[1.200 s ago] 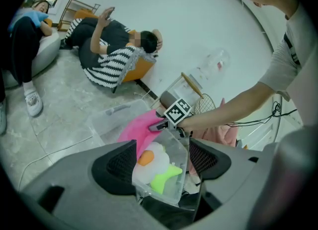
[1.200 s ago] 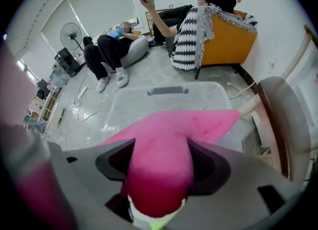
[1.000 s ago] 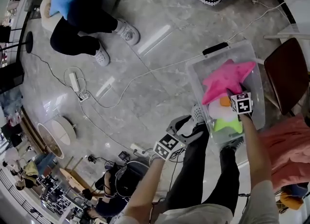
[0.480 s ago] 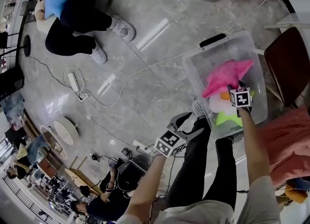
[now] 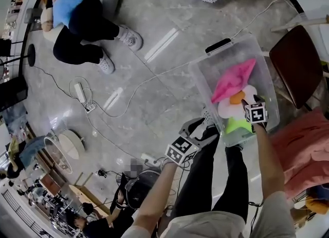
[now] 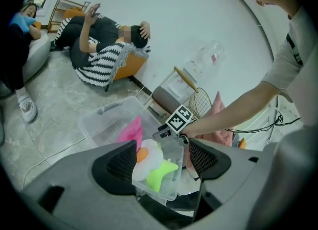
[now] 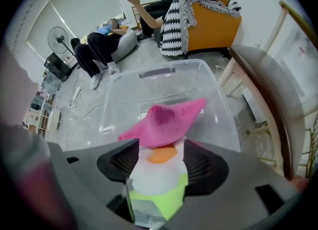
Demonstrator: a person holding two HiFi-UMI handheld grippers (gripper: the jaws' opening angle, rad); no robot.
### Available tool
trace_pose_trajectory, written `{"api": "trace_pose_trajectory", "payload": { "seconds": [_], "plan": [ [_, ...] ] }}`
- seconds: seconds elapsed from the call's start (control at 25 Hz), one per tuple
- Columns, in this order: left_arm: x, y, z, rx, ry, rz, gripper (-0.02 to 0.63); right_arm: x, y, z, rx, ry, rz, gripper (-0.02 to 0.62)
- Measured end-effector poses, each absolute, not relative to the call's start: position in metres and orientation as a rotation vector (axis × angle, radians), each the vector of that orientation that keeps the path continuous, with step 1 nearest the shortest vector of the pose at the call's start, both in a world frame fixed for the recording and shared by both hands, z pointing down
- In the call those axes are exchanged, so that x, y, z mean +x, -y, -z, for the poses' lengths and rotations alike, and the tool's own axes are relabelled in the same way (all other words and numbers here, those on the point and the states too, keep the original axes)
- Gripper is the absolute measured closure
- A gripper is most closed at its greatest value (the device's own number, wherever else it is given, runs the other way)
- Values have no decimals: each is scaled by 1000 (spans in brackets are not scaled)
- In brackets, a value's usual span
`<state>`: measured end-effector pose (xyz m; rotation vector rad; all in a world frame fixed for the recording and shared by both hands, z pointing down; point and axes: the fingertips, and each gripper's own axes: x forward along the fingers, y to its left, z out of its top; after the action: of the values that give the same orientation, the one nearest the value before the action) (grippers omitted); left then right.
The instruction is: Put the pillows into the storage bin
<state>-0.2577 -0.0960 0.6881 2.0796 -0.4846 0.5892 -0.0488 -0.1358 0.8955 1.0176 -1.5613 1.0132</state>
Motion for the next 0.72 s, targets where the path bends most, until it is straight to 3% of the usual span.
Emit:
{"api": "trace_pose_trajectory", "payload": {
  "seconds": [0.4, 0.72],
  "plan": [
    [-266, 73, -613, 2074, 620, -509, 273, -64, 64, -806, 1064, 1629, -1138, 321],
    [-222, 57, -552, 2171, 650, -518, 273, -66, 9, -693, 1147, 1770, -1183, 319]
  ]
}}
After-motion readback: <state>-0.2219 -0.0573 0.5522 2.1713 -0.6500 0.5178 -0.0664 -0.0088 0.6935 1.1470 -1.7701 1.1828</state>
